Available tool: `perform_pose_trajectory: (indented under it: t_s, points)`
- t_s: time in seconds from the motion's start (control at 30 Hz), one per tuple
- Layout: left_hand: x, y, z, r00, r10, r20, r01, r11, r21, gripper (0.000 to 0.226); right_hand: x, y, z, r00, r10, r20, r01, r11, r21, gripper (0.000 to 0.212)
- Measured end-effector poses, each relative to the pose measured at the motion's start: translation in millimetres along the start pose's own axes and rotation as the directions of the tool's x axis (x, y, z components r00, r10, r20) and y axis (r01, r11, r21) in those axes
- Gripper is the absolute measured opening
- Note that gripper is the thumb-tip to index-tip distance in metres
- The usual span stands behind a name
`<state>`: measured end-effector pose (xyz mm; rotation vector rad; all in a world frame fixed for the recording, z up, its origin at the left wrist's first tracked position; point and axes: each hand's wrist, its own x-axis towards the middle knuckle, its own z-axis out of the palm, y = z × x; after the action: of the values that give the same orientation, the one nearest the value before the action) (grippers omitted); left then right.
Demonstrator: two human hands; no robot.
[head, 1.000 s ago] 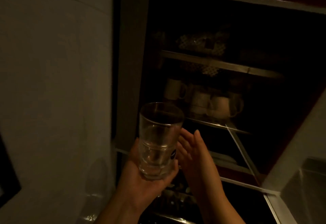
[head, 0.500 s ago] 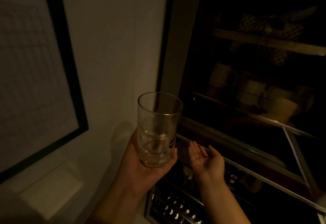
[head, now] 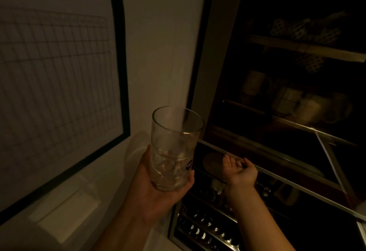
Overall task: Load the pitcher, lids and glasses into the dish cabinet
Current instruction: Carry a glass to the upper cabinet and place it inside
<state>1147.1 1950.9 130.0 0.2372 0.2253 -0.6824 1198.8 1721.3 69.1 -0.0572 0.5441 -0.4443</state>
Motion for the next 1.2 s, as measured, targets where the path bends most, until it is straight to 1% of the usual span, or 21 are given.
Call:
perform_pose_trajectory:
  t_s: [0.2,0.53,0.67,0.77,0.87,1.0,1.13,1.2]
  points:
    - [-8.0,11.0,-11.7,1.0,0.0,0.014,0.0,1.0,-0.006,0.045,-4.4,1.0,-2.2,0.999,-0.036,0.023,0.037,0.999,-0.032,0.052]
    - [-14.1,27.9,-20.0,0.999,-0.033,0.038,0.032,0.999,0.02,0.046,-2.7,5.3,-9.1,0.997,-0.077,0.027,0.081,0.976,-0.2,0.042]
    - [-15.6,31.6,-19.4,0.998,-0.039,0.054,0.037,0.999,0.035,0.049,-4.2,7.8,-6.0,0.994,-0.106,0.011,0.105,0.948,-0.301,0.05]
    - [-15.7,32.8,-16.6,0.999,-0.019,0.046,0.018,0.999,0.031,0.048,-2.9,7.2,-2.0,0.992,-0.127,0.007,0.119,0.907,-0.403,0.058]
    - [-14.3,34.7,-15.1,0.999,-0.008,0.048,0.007,1.0,0.022,0.047,-1.1,9.7,0.0,0.989,-0.15,-0.009,0.126,0.857,-0.5,0.062]
    - [-11.6,35.8,-13.2,0.999,0.01,0.05,-0.012,0.999,0.039,0.05,5.1,10.5,1.8,0.978,-0.204,-0.041,0.145,0.813,-0.564,0.062]
    - [-8.3,36.1,-14.2,0.998,0.007,0.06,-0.01,0.999,0.051,0.05,10.9,10.5,3.4,0.977,-0.212,-0.006,0.161,0.763,-0.626,0.066]
    - [-5.8,36.5,-14.9,0.998,0.002,0.061,-0.006,0.998,0.058,0.048,13.9,10.7,3.9,0.975,-0.224,-0.005,0.172,0.76,-0.626,0.068]
